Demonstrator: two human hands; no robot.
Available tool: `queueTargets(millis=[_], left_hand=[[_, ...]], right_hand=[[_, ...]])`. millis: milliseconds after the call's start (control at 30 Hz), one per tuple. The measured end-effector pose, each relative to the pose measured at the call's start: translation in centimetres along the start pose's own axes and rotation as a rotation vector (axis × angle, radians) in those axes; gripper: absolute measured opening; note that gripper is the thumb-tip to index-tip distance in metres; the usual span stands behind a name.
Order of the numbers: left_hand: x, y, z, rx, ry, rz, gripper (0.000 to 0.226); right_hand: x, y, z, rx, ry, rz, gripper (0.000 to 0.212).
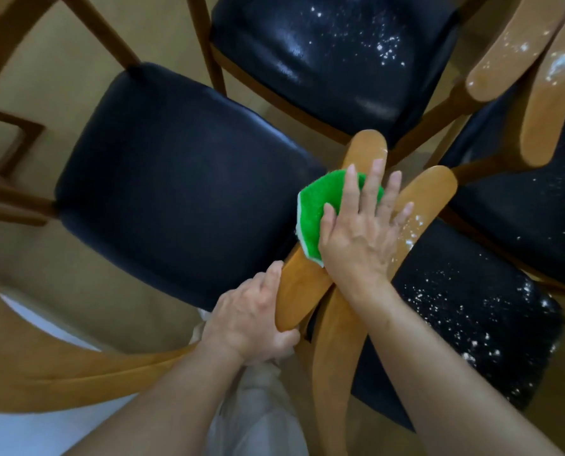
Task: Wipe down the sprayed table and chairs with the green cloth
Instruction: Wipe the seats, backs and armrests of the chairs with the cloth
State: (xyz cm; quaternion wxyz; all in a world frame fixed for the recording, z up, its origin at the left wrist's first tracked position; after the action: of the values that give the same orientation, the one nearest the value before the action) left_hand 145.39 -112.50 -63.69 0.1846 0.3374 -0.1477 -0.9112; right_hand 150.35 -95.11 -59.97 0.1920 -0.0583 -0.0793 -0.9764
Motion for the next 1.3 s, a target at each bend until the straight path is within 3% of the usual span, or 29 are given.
queueTargets(millis=[133, 300, 467, 567, 667, 733, 800, 933, 1067, 1200, 1300], left_hand=[[0.0, -0.1, 0.0, 0.005, -0.008, 0.007, 0.096], [0.2, -0.2, 0.0, 0.013, -0.013, 0.014, 0.100], [0.1, -0.3, 0.1, 0.001, 0.004, 0.030, 0.077], [0.2, -0.2, 0.1, 0.005, 0.043, 0.049, 0.085], [0.2, -0.1, 0.0, 0.011, 0.012, 0.037, 0.104], [0.1, -0.1, 0.0, 0.017, -0.017, 0.017, 0.107], [-0.1, 0.0, 0.0, 0.014, -0.032, 0.003, 0.107], [0.0, 0.1, 0.0, -0.001, -0.032, 0.009, 0.107], [0.2, 0.0, -0.1, -0.014, -0.035, 0.005, 0.107], [0.2, 0.1, -0.2, -0.017, -0.043, 0.000, 0.105], [0.1, 0.1, -0.1, -0.013, -0.047, 0.002, 0.103]], right_hand=[[-0.4, 4.3, -0.1, 0.070, 0.133, 0.060, 0.062], [-1.6, 7.7, 0.7, 0.147, 0.019, 0.006, 0.067], [-0.9, 11.7, 0.8, 0.201, -0.060, 0.163, 0.066], [-1.6, 12.7, 2.1, 0.212, -0.186, 0.198, 0.068], [-5.1, 11.8, 5.7, 0.058, -0.458, 0.026, 0.040], [-7.5, 11.2, 7.2, -0.008, -0.514, -0.105, 0.038], [-8.1, 11.1, 6.7, 0.012, -0.483, -0.109, 0.043], [-5.3, 11.5, 1.7, 0.229, -0.314, 0.006, 0.049], [-4.4, 10.5, -0.2, 0.194, -0.240, 0.010, 0.050], [-4.5, 7.3, -2.0, 0.238, 0.055, 0.069, 0.053], [-6.0, 3.1, -2.2, 0.262, 0.080, -0.044, 0.053]])
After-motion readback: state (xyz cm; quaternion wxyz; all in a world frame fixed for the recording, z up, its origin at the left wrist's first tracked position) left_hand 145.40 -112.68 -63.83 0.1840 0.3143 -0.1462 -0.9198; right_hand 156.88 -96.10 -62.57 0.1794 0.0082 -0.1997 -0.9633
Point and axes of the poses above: each hand's wrist, its own y-axis away from the middle knuckle, its own z-axis out of the back of the hand, x = y × z, the point moved 8 cm from there along -y, towards the middle knuckle, and after that the axes turned 10 degrees about -z, right-handed, at the moved point
